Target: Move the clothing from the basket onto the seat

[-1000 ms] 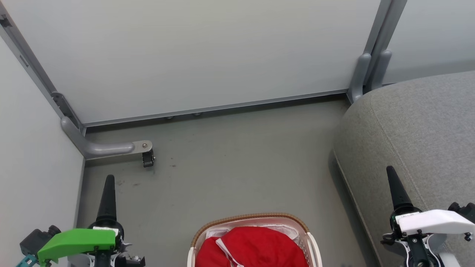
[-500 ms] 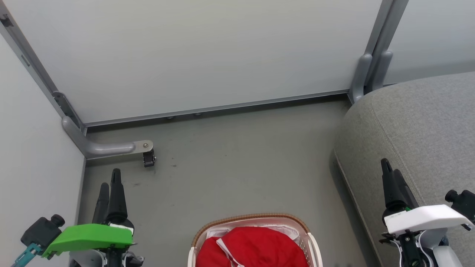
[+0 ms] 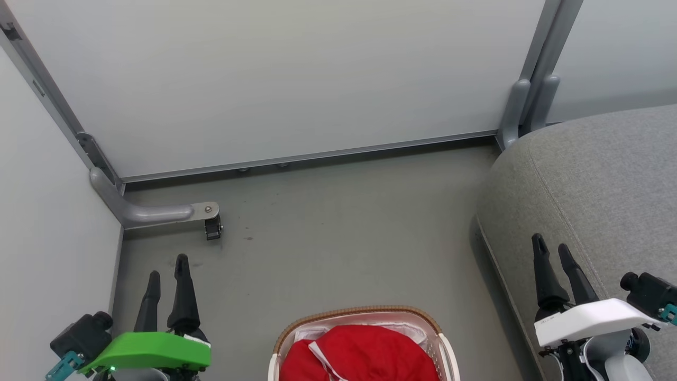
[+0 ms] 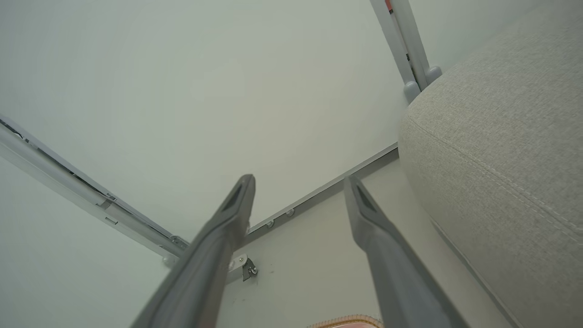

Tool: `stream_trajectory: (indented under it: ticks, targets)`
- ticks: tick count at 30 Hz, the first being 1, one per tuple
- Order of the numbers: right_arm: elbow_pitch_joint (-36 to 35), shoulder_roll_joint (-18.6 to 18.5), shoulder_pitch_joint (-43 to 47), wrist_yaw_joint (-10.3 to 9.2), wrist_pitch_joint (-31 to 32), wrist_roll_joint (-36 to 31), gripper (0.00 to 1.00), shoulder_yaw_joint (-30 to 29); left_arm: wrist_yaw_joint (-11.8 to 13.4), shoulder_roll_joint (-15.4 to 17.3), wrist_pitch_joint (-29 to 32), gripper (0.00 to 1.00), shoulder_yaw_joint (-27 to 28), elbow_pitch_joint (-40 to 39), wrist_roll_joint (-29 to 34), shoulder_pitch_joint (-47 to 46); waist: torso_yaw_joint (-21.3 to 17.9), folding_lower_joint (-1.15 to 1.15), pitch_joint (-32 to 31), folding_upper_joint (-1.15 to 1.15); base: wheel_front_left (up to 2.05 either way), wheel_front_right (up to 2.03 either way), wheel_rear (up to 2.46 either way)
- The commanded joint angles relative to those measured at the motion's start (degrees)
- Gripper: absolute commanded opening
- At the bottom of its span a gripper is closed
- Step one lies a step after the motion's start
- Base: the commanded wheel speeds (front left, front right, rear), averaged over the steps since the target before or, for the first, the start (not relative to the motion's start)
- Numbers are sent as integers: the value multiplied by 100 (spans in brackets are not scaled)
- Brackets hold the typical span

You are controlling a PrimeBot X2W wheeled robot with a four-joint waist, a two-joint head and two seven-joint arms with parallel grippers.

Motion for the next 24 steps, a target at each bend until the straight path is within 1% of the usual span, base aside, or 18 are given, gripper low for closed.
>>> stream_trajectory:
  ticks: [1,4,11,24]
  targets:
    - [-56,-40,33,2,-61,-193,100,16,14,40,-49,100,-28,-45,244,13,2,0,-2,0,0,0,0]
    - [-44,-42,45,2,-108,-435,100,39,12,43,-97,100,-57,-1,478,56,5,0,-7,0,0,0,0]
    - [-31,-47,75,2,-216,-943,100,74,55,46,-203,100,-91,55,802,92,18,0,-14,0,0,0,0]
    - [46,-54,133,2,-393,-1708,100,114,96,52,-377,100,-207,276,1441,167,35,0,-26,0,0,0,0]
